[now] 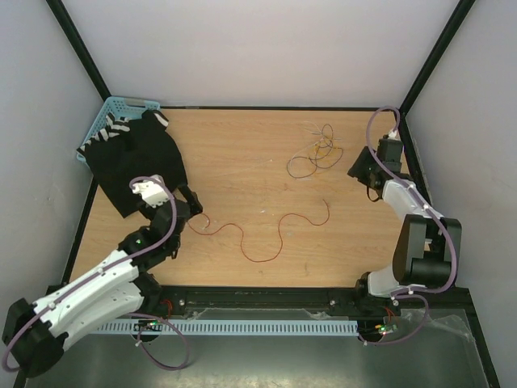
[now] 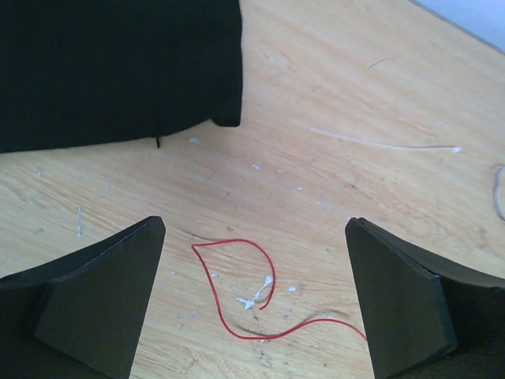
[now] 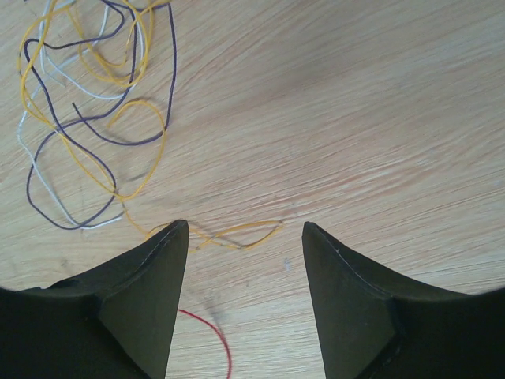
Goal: Zip-tie the wires
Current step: Straighten the cable at the center of the board, then pick up the cable at the center of the board.
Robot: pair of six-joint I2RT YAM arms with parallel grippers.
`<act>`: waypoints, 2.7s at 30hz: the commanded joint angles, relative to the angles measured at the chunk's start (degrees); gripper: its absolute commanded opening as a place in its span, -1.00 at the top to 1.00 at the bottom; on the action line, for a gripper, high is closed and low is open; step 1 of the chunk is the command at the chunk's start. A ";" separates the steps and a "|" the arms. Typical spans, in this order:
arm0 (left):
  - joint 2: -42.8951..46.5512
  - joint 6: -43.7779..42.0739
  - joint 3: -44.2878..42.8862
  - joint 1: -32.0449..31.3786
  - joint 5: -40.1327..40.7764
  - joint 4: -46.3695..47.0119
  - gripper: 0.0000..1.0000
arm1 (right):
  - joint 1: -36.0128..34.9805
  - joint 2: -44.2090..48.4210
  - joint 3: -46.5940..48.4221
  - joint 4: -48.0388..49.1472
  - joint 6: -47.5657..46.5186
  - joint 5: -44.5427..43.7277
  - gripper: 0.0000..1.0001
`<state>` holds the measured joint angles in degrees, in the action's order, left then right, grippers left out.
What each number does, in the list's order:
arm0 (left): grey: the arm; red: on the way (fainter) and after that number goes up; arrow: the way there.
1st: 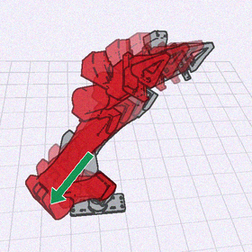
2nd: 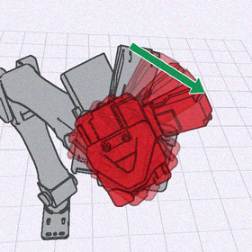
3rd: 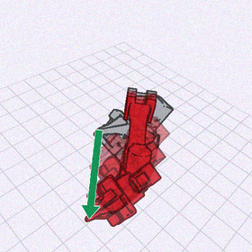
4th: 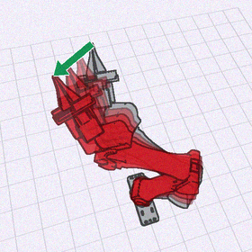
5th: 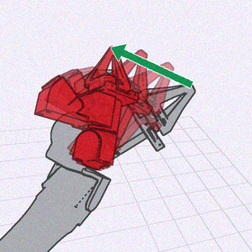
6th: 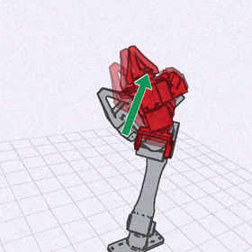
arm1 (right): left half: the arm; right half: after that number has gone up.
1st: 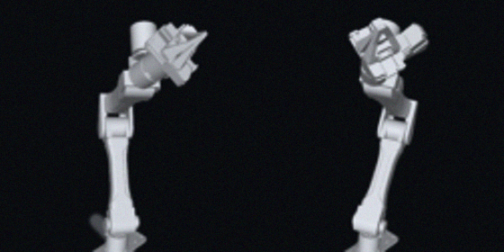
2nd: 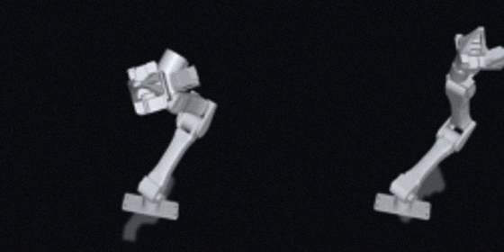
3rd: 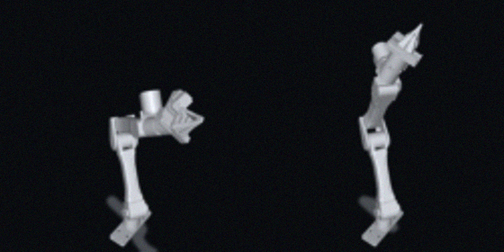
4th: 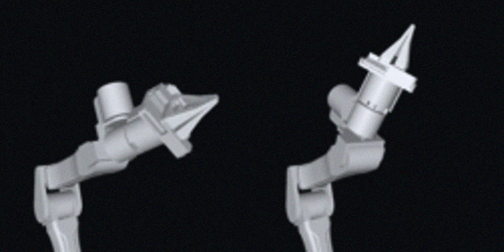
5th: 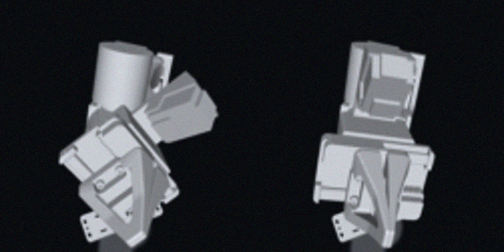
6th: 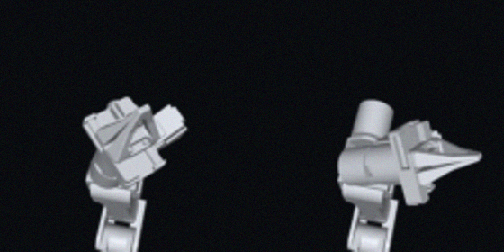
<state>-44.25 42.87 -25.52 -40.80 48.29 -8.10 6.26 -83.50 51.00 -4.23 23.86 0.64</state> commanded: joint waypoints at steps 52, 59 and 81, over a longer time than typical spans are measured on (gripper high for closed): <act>-33.01 -35.53 -37.42 7.40 -63.96 25.82 -0.98 | -11.01 -0.72 62.98 -2.56 7.26 9.87 1.00; -48.17 -31.77 -43.77 6.72 -69.96 36.93 -0.98 | -11.01 -0.95 70.05 -2.49 5.46 10.32 1.00; -41.00 -27.12 -18.53 5.22 -77.05 58.99 -0.98 | -11.01 9.62 60.16 -2.36 4.98 14.90 1.00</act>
<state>-88.86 16.62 -47.29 -34.76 -24.91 46.19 -4.80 -75.35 112.73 -7.57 28.27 12.99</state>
